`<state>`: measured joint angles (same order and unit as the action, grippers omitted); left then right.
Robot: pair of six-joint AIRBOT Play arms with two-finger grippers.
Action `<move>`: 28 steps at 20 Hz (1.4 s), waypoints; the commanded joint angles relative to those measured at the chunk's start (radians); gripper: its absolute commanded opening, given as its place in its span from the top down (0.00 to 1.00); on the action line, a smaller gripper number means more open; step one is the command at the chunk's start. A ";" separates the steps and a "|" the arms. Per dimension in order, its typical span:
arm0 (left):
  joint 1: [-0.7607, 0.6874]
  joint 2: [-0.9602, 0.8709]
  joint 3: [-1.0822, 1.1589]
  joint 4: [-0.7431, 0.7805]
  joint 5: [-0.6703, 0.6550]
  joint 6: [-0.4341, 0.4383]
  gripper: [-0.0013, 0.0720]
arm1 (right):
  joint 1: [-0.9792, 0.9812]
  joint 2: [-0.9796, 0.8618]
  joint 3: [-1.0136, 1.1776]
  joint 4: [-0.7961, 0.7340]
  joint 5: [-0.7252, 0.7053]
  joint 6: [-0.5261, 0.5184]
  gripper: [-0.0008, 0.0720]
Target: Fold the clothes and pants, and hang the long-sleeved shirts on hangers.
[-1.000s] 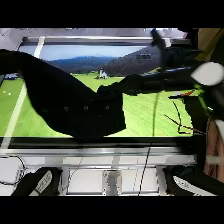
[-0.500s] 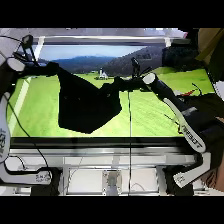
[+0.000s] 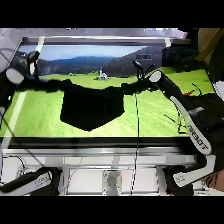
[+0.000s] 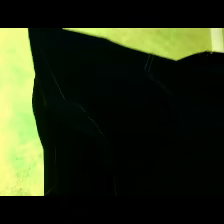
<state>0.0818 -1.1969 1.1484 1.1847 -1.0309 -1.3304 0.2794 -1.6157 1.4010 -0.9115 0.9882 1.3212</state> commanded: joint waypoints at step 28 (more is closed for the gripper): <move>-0.108 0.144 -0.340 -0.038 0.426 -0.053 0.96 | -0.037 0.260 -0.180 -0.095 -0.098 0.146 0.96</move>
<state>0.0307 -0.9730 0.7895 1.1946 -0.7410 -1.3876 0.3176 -1.3293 1.2201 -1.0500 1.0256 1.4956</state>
